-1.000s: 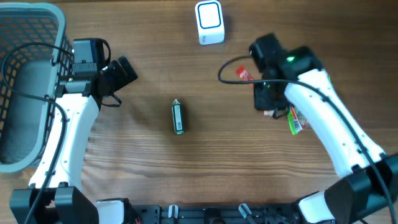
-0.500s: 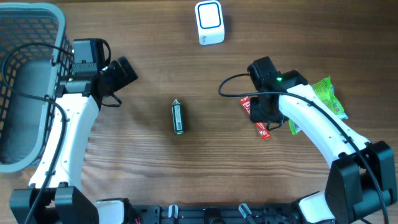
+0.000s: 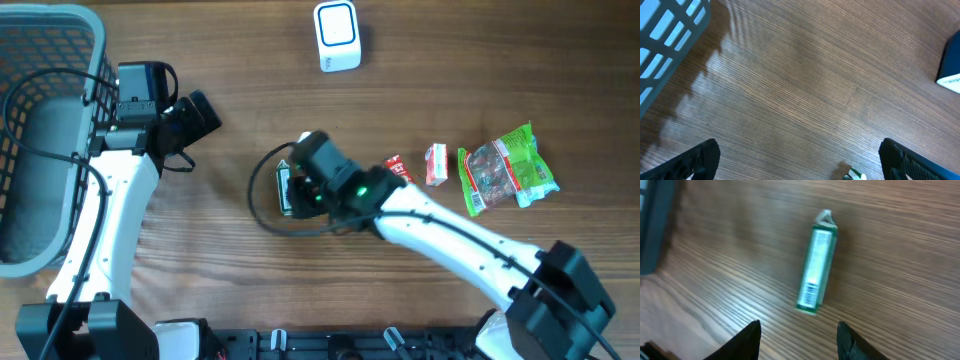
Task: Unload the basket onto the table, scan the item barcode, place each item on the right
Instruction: 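Reach the right gripper left to the green gum pack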
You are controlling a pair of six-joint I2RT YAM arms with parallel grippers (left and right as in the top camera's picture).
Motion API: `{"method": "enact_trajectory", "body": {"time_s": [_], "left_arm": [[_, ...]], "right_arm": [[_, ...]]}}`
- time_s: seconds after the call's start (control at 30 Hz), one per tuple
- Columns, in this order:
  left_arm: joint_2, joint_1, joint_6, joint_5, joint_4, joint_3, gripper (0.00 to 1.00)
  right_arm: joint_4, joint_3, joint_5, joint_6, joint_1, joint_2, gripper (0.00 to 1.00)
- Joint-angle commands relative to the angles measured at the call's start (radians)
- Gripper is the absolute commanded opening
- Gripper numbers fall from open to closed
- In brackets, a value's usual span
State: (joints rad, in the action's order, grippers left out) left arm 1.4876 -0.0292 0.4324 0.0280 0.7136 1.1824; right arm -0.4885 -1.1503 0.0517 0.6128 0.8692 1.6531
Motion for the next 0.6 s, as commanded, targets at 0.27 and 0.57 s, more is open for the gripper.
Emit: {"method": "enact_trajectory", "body": {"time_s": [0.27, 0.57], "left_arm": [[-0.006, -0.004, 0.002, 0.006, -0.002, 0.013, 1.0], [-0.006, -0.004, 0.002, 0.006, -0.002, 0.013, 1.0]], "right_arm": [[0.271, -0.037, -0.314, -0.028, 0.057, 0.29, 0.63], [0.309, -0.036, -0.291, -0.064, 0.052, 0.348, 0.45]]}}
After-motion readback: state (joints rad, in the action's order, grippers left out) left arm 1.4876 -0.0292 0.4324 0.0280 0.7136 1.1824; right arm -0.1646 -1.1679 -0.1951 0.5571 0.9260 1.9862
